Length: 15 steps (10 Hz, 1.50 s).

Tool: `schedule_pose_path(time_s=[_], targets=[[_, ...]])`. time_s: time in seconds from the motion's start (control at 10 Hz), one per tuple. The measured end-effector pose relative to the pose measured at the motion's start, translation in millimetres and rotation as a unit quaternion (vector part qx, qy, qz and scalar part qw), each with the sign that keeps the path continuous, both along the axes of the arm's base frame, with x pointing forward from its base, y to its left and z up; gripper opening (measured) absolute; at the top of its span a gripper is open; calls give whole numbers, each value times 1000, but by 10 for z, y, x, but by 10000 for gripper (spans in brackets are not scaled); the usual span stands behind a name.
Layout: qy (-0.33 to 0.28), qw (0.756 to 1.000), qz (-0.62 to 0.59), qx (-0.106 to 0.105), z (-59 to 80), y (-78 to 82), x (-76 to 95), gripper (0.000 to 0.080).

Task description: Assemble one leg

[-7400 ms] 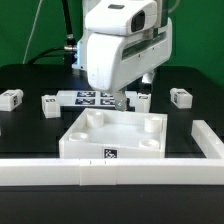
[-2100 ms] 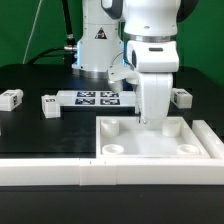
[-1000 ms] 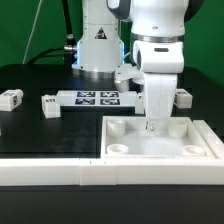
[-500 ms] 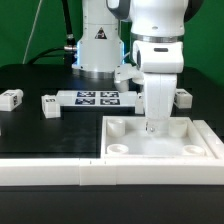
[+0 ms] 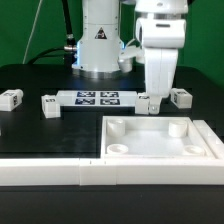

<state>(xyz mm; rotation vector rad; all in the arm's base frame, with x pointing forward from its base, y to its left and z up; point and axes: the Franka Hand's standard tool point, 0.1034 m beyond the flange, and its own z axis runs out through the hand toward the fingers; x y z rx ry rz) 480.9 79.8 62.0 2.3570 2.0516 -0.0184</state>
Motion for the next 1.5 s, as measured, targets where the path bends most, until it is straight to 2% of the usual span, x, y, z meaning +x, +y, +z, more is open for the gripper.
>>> schedule_pose_path(time_s=[0.1,0.4,0.6,0.7,0.8,0.9,1.0,1.1,1.2,1.4,1.5], targets=[[-1,1000,-12,-1,33,3,-43,649],[0,1000,-25,0,14,-8,-44,649],[-1,991,-134,0,8,-2,-55,649],[-6,974,-228,12,-13,-11,-149,649],[-3,954,-300,15,-47,17,-283,649],[1,916,-401,18,-79,117,-414,649],[10,890,-455,18,-103,180,-500,649],[18,861,-509,20,-111,215,-525,649],[19,848,-529,21,-111,222,-523,649],[23,798,-602,21,-112,243,-529,649],[22,786,-618,22,-116,262,-537,649]])
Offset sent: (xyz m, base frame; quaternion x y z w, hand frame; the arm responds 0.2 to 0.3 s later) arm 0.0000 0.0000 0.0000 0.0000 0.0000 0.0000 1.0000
